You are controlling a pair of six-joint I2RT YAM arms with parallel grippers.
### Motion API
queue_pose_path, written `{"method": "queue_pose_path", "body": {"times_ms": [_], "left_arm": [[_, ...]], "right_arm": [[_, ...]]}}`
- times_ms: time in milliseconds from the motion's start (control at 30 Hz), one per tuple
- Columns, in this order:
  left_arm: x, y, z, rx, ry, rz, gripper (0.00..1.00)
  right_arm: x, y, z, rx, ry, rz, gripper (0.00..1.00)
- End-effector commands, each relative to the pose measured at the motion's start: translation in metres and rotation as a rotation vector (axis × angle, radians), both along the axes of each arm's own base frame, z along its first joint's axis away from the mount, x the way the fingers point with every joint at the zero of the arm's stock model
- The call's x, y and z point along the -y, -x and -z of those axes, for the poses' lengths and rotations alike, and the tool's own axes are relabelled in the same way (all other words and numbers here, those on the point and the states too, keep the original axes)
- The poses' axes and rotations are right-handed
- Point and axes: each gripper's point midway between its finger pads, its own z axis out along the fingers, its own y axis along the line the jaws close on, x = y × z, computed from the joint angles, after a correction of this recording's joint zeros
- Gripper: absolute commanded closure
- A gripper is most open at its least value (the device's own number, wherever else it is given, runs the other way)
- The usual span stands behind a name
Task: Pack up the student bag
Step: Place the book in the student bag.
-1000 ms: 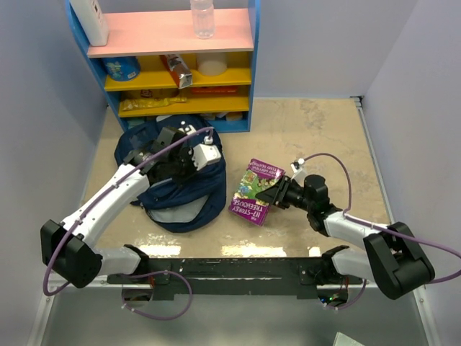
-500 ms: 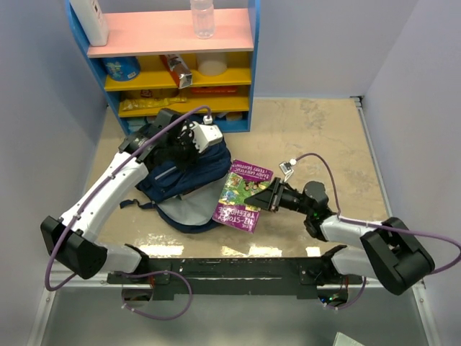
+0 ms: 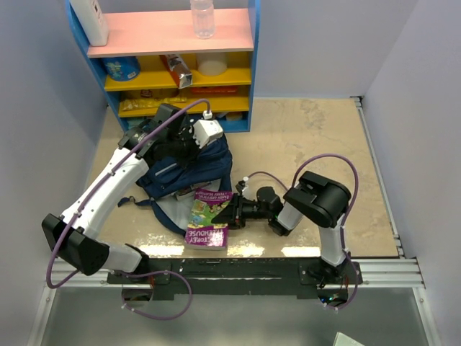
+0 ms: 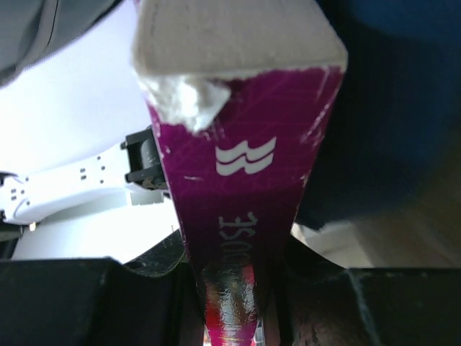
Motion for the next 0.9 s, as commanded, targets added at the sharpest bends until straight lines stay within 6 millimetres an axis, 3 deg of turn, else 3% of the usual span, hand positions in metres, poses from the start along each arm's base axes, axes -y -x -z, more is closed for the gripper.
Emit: {"method": "queue_pose_path", "body": {"times_ms": [0, 233, 467, 600, 667, 800, 867], "left_arm": [[0.023, -0.015, -0.062, 0.178, 0.156, 0.039, 1.0], [0.022, -0.013, -0.063, 0.187, 0.161, 0.039, 1.0], [0.023, -0.014, -0.063, 0.179, 0.165, 0.037, 1.0], [0.024, -0.012, -0.065, 0.173, 0.173, 0.038, 1.0], [0.024, -0.011, -0.066, 0.171, 0.176, 0.041, 1.0], [0.024, -0.007, -0.066, 0.159, 0.18, 0.046, 1.0], [0.023, -0.005, -0.069, 0.163, 0.183, 0.047, 1.0]], "right_arm": [[-0.012, 0.007, -0.121, 0.414, -0.451, -0.016, 1.0], [0.001, 0.036, -0.149, 0.566, -0.507, -0.108, 1.0], [-0.001, 0.059, -0.168, 0.682, -0.572, -0.225, 1.0], [-0.017, 0.045, -0.166, 0.702, -0.544, -0.229, 1.0], [-0.028, 0.038, -0.176, 0.738, -0.56, -0.237, 1.0], [-0.05, 0.004, -0.174, 0.772, -0.472, -0.19, 1.0], [-0.051, -0.017, -0.169, 0.784, -0.42, -0.139, 1.0]]}}
